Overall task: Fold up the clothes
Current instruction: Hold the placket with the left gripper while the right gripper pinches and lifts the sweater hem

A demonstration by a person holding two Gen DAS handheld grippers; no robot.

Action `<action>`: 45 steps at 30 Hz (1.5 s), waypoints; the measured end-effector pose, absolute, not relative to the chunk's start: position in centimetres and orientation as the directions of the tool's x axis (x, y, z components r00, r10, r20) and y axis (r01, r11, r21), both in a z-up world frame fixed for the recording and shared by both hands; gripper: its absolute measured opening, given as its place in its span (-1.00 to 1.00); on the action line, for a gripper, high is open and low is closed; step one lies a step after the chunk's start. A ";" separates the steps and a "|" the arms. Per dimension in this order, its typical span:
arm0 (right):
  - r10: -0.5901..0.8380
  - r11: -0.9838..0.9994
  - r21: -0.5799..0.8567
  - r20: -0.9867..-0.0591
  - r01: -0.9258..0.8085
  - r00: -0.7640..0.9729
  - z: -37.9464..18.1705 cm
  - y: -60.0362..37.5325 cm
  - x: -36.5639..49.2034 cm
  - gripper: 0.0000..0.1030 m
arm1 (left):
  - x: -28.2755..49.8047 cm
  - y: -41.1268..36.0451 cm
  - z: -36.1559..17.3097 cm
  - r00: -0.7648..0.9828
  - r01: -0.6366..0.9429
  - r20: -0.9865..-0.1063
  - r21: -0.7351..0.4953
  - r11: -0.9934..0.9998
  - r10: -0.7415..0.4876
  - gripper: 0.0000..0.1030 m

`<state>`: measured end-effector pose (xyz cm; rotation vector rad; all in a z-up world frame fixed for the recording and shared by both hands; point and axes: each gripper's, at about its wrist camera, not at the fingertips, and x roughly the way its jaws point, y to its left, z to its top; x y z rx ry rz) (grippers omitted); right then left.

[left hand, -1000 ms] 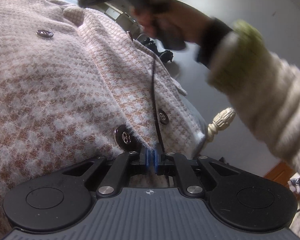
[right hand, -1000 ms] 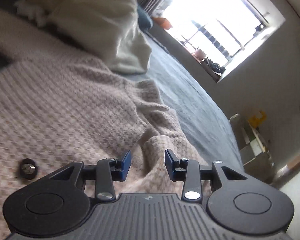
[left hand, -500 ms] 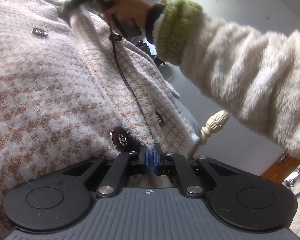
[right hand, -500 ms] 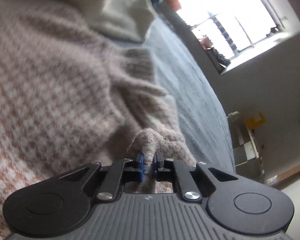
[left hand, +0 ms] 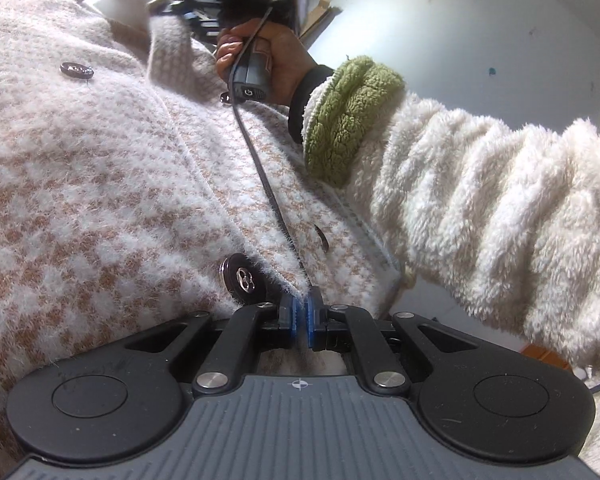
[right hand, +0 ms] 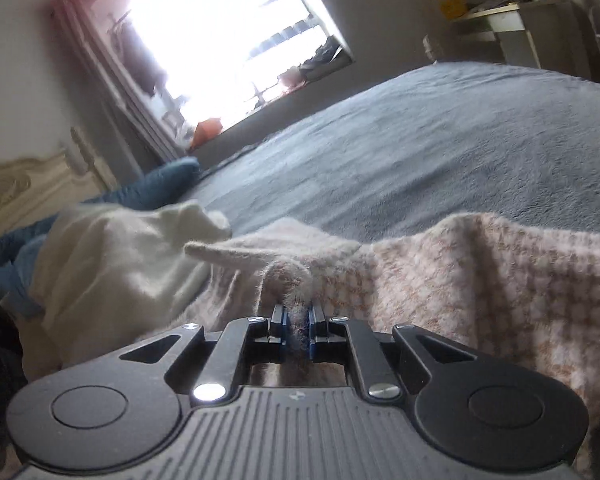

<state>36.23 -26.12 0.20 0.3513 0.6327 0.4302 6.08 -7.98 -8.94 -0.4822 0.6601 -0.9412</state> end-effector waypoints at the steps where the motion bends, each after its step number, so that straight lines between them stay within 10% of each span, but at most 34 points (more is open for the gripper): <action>1: 0.480 0.870 0.384 -0.521 -0.309 0.706 0.2 -25.0 36.3 -0.79 | 6.2 -8.0 -8.8 0.421 0.577 -0.302 -0.639 0.509 -0.855 -0.92; 6: 0.329 0.888 -0.020 -0.671 -0.459 0.665 0.1 -18.2 35.3 -0.40 | 6.0 -8.2 -9.0 0.418 0.583 -0.292 -0.640 0.501 -0.860 -0.91; 11: 0.255 0.835 -0.258 -0.600 -0.486 0.758 1.9 -13.6 34.3 0.06 | 6.0 -8.5 -9.1 0.413 0.587 -0.277 -0.647 0.486 -0.868 -0.90; 19: 0.041 0.727 -0.540 -0.583 -0.425 0.812 -2.9 -6.4 39.3 -0.20 | 5.0 -8.4 -9.4 0.426 0.603 -0.248 -0.638 0.478 -0.870 -0.91; 23: -0.009 0.786 -0.502 -0.591 -0.360 0.806 -3.3 -7.0 41.9 -0.81 | 3.5 -7.3 -9.3 0.431 0.610 -0.230 -0.639 0.469 -0.873 -0.93; 34: 0.185 0.973 -0.029 -0.485 -0.227 0.855 7.1 -12.2 43.4 -0.84 | 2.8 -5.5 -9.4 0.418 0.566 -0.166 -0.721 0.399 -0.893 -0.95; 45: 0.156 0.966 -0.062 -0.638 -0.252 0.754 -2.5 -9.0 46.8 -0.72 | 3.0 -5.4 -9.8 0.425 0.577 -0.157 -0.711 0.401 -0.891 -0.95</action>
